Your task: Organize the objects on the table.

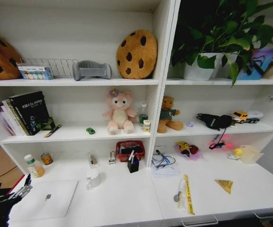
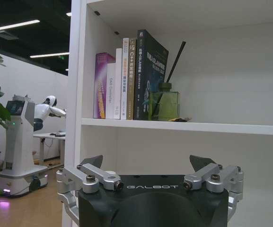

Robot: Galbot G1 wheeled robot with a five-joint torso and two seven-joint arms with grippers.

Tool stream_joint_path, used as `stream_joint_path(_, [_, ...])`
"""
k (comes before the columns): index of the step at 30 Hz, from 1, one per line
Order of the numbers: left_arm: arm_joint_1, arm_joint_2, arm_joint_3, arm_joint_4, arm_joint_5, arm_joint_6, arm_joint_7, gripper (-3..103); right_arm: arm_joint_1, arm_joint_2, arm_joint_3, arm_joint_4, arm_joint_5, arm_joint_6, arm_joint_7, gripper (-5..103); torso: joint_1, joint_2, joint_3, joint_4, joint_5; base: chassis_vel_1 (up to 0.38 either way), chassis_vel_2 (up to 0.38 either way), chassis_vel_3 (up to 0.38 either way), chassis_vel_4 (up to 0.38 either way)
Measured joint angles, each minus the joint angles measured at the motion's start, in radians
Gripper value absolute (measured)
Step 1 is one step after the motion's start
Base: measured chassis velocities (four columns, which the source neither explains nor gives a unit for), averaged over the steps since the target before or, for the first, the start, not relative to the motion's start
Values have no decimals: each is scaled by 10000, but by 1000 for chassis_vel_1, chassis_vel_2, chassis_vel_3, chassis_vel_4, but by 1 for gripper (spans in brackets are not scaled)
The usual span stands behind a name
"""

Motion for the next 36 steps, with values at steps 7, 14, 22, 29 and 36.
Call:
stream_joint_path(7, [-26, -36, -7, -13, 34, -2, 0, 100, -17, 14, -49, 75, -22, -35, -6, 47, 0, 0, 0, 0, 0, 0, 0, 0, 0])
stream_joint_path(14, [-65, -48, -10, -75, 51, 21, -8, 100, -227, 29, -54, 301, -56, -41, -10, 69, -1, 0, 0, 0, 2, 0, 0, 0, 0])
stream_joint_path(22, [-82, -186, 38, -133, 58, 22, -24, 100, -1135, -71, 81, 960, -480, 305, -179, 100, -1, 0, 0, -2, 1, 0, 0, 0, 0])
stream_joint_path(29, [-51, -296, 100, -127, 73, -69, -28, 100, -1834, -169, 199, 1337, -781, 457, -348, 100, -1, 0, -1, 1, 0, 0, 0, 0, 0])
stream_joint_path(36, [-22, -373, 115, -125, 82, -140, -37, 100, -3193, -277, 343, 2466, -872, 478, -690, 100, -1, 0, -1, -1, 2, 0, 0, 0, 0])
